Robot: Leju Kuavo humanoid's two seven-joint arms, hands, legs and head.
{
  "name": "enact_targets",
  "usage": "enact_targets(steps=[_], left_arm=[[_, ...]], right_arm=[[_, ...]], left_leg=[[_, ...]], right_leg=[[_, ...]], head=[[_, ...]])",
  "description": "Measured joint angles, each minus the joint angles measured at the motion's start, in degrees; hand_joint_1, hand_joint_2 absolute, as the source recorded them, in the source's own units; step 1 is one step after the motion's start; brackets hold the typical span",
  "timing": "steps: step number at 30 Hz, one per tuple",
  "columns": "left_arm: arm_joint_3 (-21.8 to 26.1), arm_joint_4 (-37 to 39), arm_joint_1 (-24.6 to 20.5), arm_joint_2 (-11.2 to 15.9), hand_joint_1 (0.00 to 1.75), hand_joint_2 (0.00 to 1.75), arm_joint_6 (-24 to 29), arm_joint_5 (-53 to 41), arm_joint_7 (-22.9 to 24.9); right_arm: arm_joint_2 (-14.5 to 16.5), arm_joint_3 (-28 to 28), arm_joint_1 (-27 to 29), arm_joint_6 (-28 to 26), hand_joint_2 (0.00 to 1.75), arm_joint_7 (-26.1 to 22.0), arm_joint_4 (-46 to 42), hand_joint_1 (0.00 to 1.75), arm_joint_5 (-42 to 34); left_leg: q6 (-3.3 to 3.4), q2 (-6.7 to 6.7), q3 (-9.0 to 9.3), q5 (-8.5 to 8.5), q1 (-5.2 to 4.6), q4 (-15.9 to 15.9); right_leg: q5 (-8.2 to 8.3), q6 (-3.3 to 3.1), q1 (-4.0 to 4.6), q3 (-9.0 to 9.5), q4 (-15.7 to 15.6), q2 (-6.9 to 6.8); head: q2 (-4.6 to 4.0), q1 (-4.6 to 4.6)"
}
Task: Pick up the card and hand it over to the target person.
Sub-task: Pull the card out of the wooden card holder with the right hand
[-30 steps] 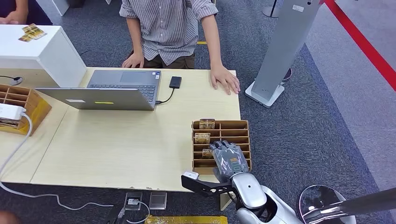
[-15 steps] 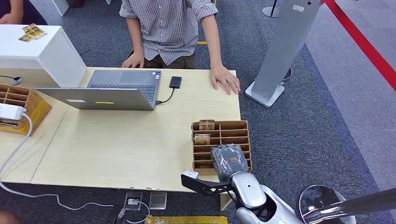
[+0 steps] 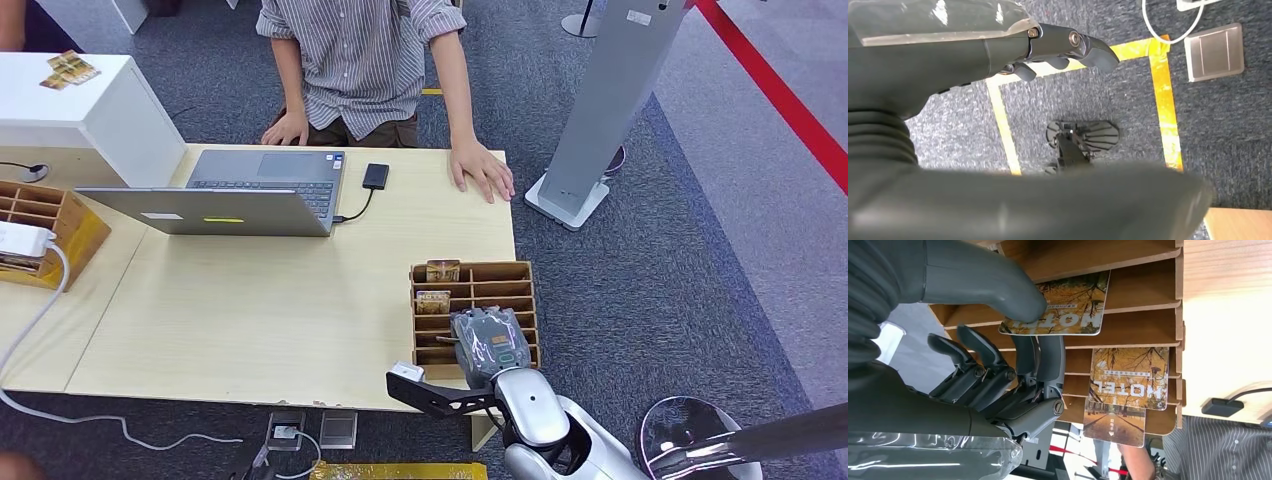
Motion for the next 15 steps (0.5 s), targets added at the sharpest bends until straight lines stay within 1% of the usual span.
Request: enact_targets(steps=[2,4,6,12,15], left_arm=[[0.2,0.1,0.0,0.0,0.00,1.75,0.1,0.2,1.1],[0.3,0.1,0.0,0.0,0.00,1.75,0.2,0.2,1.1],[0.3,0.1,0.0,0.1,0.00,1.75,0.4,0.3,1.2],[0.4,0.0,0.0,0.7,0.00,1.75,-0.2,0.5,1.6],[0.8,0.1,0.0,0.6,0.00,1.75,-0.4,1.0,1.4]], right_arm=[[0.0,-0.3,-0.2,-0.8,1.75,-0.1,-0.4,1.75,0.1],[-0.4,-1.3,-0.3,-1.6,1.75,-0.1,-1.8,1.75,-0.5],[-1.3,-2.8,-0.7,-1.7,1.75,0.1,-4.5,1.75,-2.8],[-7.7,-8.2,-3.5,1.0,1.75,2.1,-20.0,1.75,-19.6],[-9.5,-10.0,-4.5,0.2,1.75,2.8,-26.7,1.75,-21.6]], left_leg=[[0.00,0.00,0.00,0.00,0.00,0.0],[0.00,0.01,-0.05,-0.01,0.00,0.0],[0.00,0.01,-0.05,-0.01,-0.01,0.0],[0.03,-0.06,-0.23,-0.02,-0.04,0.2],[0.04,-0.11,-0.29,-0.04,-0.04,0.2]], right_leg=[[0.00,0.00,0.00,-0.01,0.0,0.00],[-0.02,-0.01,0.00,-0.05,0.0,-0.01],[-0.01,0.00,-0.01,-0.05,0.1,0.01],[-0.05,0.02,-0.03,-0.23,0.2,-0.08],[-0.08,0.04,-0.04,-0.26,0.2,-0.13]], head=[[0.00,0.00],[0.00,0.00],[0.00,0.00],[0.00,0.00],[0.00,0.00]])
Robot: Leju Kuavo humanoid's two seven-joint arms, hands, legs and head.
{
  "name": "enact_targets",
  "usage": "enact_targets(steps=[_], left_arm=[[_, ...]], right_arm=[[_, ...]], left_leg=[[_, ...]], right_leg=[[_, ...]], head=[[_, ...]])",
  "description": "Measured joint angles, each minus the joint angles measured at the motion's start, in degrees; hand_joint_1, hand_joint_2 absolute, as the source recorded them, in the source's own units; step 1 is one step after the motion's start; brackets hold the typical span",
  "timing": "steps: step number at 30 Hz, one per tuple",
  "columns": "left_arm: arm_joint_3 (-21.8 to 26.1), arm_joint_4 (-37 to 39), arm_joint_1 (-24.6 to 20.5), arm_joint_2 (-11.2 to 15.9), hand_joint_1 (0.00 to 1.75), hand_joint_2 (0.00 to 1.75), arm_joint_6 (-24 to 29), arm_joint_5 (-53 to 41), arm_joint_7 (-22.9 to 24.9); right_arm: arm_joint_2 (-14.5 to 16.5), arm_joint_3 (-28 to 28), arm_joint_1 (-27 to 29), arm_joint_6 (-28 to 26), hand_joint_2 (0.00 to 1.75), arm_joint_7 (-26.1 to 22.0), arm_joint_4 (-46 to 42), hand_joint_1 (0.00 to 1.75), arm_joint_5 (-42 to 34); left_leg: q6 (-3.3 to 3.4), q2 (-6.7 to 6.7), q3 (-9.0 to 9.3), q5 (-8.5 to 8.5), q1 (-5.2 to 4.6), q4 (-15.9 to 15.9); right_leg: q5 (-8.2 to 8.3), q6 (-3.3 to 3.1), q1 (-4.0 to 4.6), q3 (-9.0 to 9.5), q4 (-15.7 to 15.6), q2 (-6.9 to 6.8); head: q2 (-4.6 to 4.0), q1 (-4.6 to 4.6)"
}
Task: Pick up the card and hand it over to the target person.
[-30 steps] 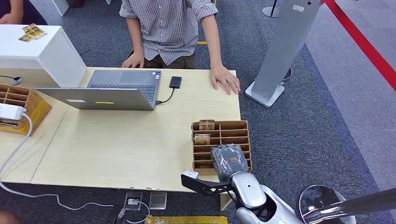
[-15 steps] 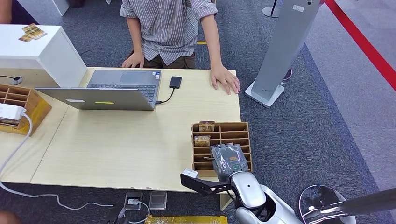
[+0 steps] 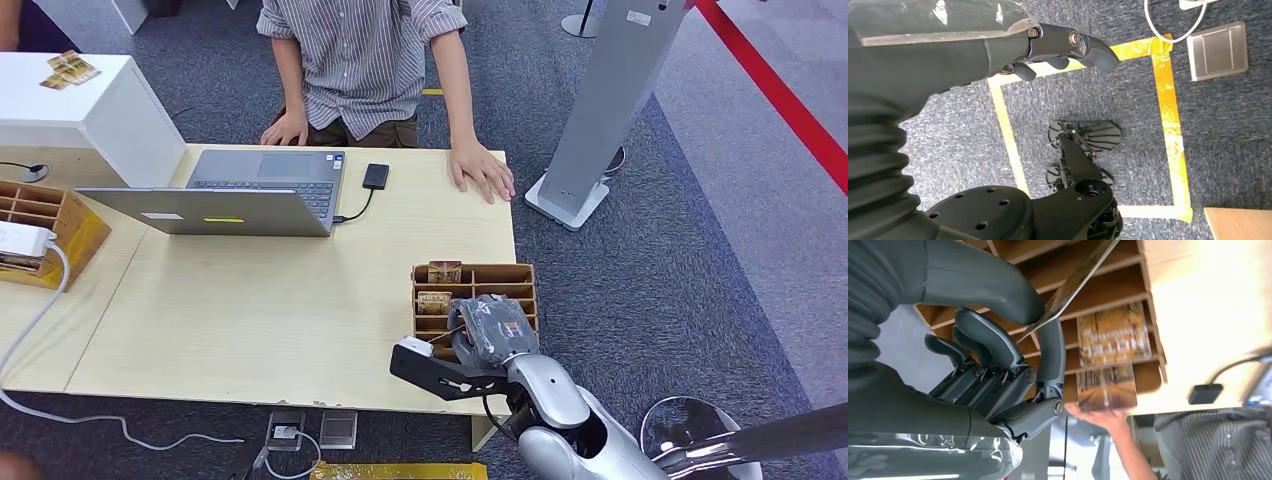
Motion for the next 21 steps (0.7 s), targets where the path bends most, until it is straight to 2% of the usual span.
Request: enact_targets(steps=[3,6,12,16,21], left_arm=[[0.2,0.0,0.0,-0.2,0.00,1.75,-0.1,0.2,-0.1],[0.2,0.1,0.0,-0.4,0.00,1.75,-0.2,0.2,-0.2],[0.0,0.1,0.0,-0.4,0.00,1.75,-0.4,0.1,-0.1],[-0.1,0.1,0.0,-0.7,0.00,1.75,-0.5,0.0,-0.3],[-0.6,0.1,0.0,-1.1,0.00,1.75,-0.9,-0.5,-1.0]], right_arm=[[0.1,-0.9,-0.3,-0.9,1.75,-0.3,-2.8,1.75,-0.3],[1.5,-0.7,-0.2,-1.5,1.75,-1.9,-2.3,1.75,-0.5],[4.9,1.0,-0.6,-2.2,1.75,-3.2,5.3,1.75,1.1],[7.9,-0.2,-0.6,-9.4,1.75,-5.2,12.6,1.75,5.6],[11.3,-2.9,-0.4,-21.7,1.75,-13.0,21.8,1.75,6.3]], left_leg=[[-0.01,-0.02,0.06,0.00,-0.01,0.0],[-0.04,-0.01,0.14,0.01,0.00,-0.1],[-0.06,0.11,0.30,0.06,0.02,-0.3],[-0.04,0.21,0.29,0.07,0.03,-0.2],[-0.05,0.23,0.42,0.11,0.03,-0.4]], right_leg=[[0.00,0.00,-0.01,0.05,0.0,0.01],[0.01,-0.02,0.00,0.12,-0.1,0.02],[0.09,-0.03,0.02,0.23,-0.2,0.17],[0.13,-0.03,0.03,0.21,-0.2,0.23],[0.19,-0.01,0.02,0.34,-0.4,0.30]], head=[[0.00,0.00],[0.00,0.00],[0.00,0.00],[0.00,0.00],[0.00,0.00]])
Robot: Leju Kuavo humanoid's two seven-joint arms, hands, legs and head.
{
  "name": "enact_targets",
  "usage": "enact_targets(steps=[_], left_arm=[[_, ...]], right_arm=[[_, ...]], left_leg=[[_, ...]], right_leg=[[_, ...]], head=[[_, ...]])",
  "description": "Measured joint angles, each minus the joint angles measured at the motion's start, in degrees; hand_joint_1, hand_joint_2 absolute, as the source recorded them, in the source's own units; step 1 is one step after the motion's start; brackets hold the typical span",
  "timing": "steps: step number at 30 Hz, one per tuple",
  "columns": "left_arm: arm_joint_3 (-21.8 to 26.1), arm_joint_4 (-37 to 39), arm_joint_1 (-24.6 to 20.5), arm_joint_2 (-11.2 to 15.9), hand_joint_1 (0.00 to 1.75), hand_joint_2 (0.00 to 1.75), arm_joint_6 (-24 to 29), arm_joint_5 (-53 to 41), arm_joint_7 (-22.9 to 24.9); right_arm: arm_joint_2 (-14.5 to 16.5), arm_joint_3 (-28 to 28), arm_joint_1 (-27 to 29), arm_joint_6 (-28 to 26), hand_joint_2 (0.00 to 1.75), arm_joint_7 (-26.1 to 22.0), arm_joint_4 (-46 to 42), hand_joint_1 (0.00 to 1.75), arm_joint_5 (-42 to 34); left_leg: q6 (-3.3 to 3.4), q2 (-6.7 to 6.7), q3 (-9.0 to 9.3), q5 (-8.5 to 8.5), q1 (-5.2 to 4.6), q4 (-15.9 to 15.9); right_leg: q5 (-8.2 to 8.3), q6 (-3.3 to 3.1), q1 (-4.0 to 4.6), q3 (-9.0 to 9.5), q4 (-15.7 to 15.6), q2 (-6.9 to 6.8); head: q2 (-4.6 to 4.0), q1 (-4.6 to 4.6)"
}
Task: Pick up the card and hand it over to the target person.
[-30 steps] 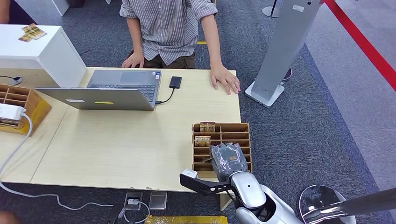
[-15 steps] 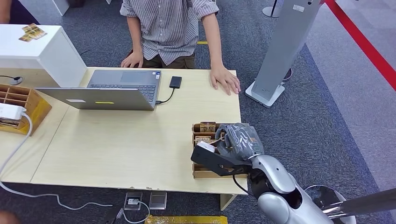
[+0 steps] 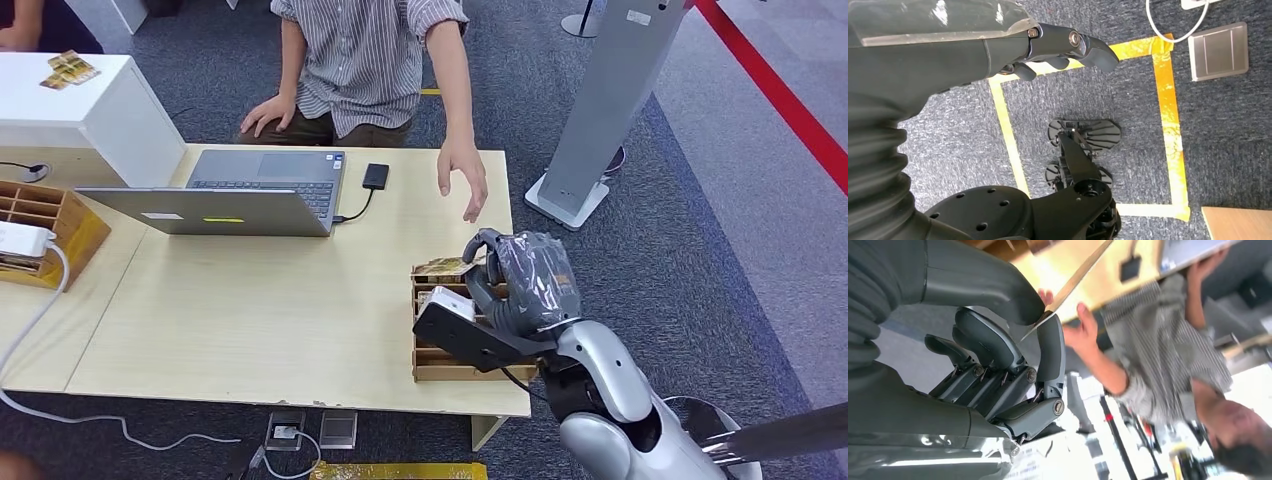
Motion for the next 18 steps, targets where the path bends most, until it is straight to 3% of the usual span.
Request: enact_targets(steps=[7,18], left_arm=[[-0.3,-0.1,-0.1,-0.2,0.00,1.75,0.1,-0.3,-0.3],[-0.4,-0.2,0.0,0.0,0.00,1.75,0.6,-0.2,-0.5]], right_arm=[[2.0,0.5,-2.1,-10.5,1.75,-5.3,12.8,1.75,-3.8],[1.4,2.3,-3.0,-13.9,1.75,-3.5,16.7,1.75,-1.5]], left_leg=[[0.01,-0.01,-0.06,-0.04,0.01,0.1],[0.01,-0.06,-0.09,-0.05,0.00,0.1]], right_leg=[[-0.05,-0.02,0.01,-0.03,0.1,-0.08],[-0.06,-0.01,0.00,-0.05,0.1,-0.10]], head=[[0.00,0.00],[0.00,0.00]])
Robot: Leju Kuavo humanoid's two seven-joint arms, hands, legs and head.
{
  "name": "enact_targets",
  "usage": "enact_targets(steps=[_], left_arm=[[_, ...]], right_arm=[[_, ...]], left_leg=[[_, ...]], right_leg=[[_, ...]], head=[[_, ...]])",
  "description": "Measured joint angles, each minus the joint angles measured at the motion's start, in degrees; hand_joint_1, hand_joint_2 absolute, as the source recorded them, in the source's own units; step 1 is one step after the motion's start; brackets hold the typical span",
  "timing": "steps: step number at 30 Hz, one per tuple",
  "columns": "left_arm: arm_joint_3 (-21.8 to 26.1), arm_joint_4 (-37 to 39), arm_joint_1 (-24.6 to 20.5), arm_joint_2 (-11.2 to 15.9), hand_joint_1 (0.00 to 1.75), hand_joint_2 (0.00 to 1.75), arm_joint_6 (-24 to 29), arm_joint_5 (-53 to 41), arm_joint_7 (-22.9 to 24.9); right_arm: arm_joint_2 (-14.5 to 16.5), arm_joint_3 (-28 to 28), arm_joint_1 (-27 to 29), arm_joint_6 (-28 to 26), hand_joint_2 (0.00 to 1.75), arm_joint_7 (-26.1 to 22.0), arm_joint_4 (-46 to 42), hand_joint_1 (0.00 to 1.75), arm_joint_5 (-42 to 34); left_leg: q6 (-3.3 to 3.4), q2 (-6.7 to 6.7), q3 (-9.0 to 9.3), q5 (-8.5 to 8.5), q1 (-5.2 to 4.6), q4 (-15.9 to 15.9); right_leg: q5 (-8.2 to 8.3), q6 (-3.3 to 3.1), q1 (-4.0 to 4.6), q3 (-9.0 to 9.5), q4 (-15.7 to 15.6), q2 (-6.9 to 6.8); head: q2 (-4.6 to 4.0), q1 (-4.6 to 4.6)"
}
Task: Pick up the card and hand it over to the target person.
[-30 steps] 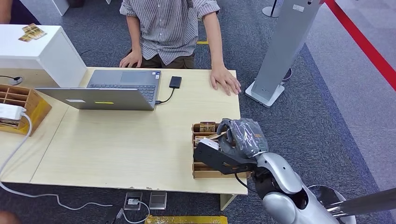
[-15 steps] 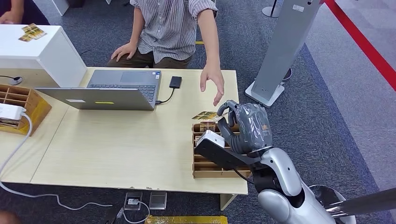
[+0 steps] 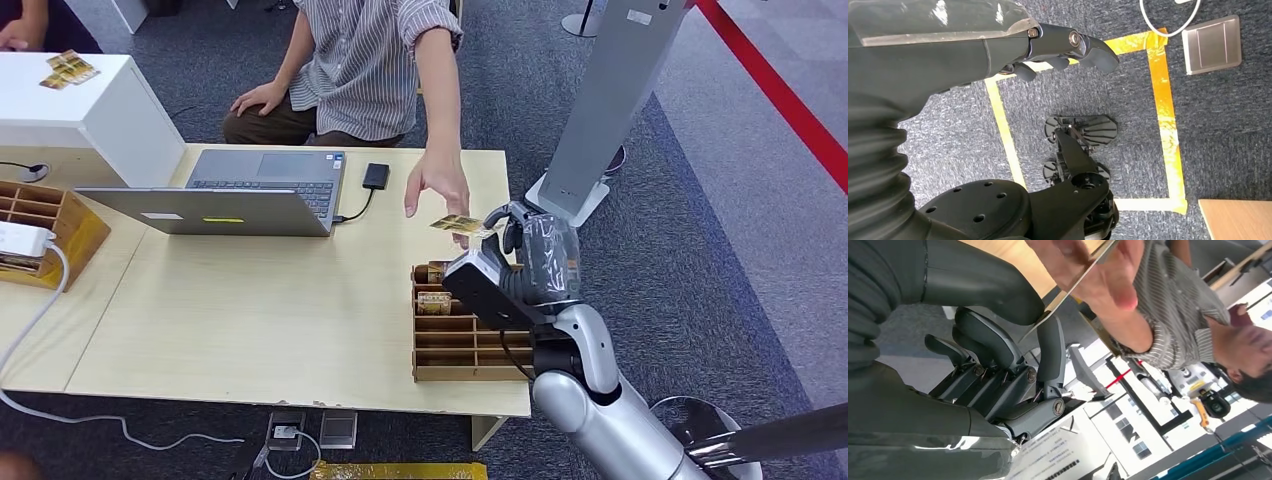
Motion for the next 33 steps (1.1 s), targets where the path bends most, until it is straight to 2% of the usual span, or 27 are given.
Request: enact_targets(steps=[5,9,13,17,22,27,30,33], left_arm=[[-0.3,0.0,0.0,-0.1,0.00,1.75,0.2,-0.4,-0.7],[-0.1,-0.2,0.0,-0.1,0.00,1.75,0.0,-0.2,-1.3],[0.8,0.0,0.1,0.0,0.00,0.00,-0.2,0.8,0.1],[1.3,0.0,0.1,0.2,0.00,0.00,0.2,1.3,0.0],[1.6,0.0,0.1,0.3,0.00,0.00,0.5,1.9,0.2],[2.2,-0.1,0.2,0.4,0.00,0.00,0.9,2.6,0.1],[2.4,-0.1,0.2,0.5,0.00,0.00,1.0,2.9,0.4],[2.8,-0.1,0.2,0.4,0.00,0.00,1.2,3.3,0.6]], right_arm=[[-0.2,0.5,0.1,-0.8,1.75,1.1,-0.2,1.75,2.0],[-0.3,0.4,0.4,-1.2,1.75,0.9,-0.7,0.00,1.8],[-0.3,-0.5,1.6,-1.7,1.75,-1.4,-3.4,0.00,-2.6],[-1.2,-2.8,5.0,-1.0,1.75,-8.8,-8.9,0.00,-18.3],[-4.9,-2.7,9.1,-0.9,1.75,-11.4,-16.4,0.00,-27.0],[-8.2,-4.6,16.3,3.1,1.75,-15.9,-22.6,0.00,-43.0],[-9.6,-5.7,20.6,4.1,1.75,-17.6,-24.6,0.00,-47.2],[-9.8,-6.9,23.5,5.0,1.75,-18.4,-25.3,0.00,-48.9]], left_leg=[[0.00,-0.03,-0.04,0.00,0.00,0.0],[0.01,-0.03,-0.06,0.00,0.00,0.0],[0.00,-0.04,-0.07,-0.02,0.00,0.1],[-0.01,-0.13,-0.06,-0.01,0.01,0.0],[0.01,-0.22,-0.14,-0.03,0.02,0.1],[0.02,-0.34,-0.13,-0.03,0.03,0.1],[0.03,-0.46,-0.11,-0.01,0.04,0.1],[0.02,-0.39,-0.12,-0.02,0.02,0.1]], right_leg=[[-0.01,0.00,0.00,-0.03,0.0,-0.03],[-0.02,0.00,0.00,-0.05,0.0,-0.04],[-0.03,0.00,0.00,-0.06,0.0,-0.04],[-0.05,-0.01,0.01,-0.03,0.0,-0.12],[-0.09,0.01,0.02,-0.07,0.1,-0.25],[-0.11,0.02,0.03,-0.03,0.0,-0.37],[-0.12,0.03,0.04,0.04,0.0,-0.47],[-0.12,0.02,0.02,-0.01,0.0,-0.41]], head=[[0.00,0.00],[0.00,0.00],[0.00,0.00],[0.00,0.00],[0.00,0.00],[0.00,0.00],[0.00,0.00],[0.00,0.00]])
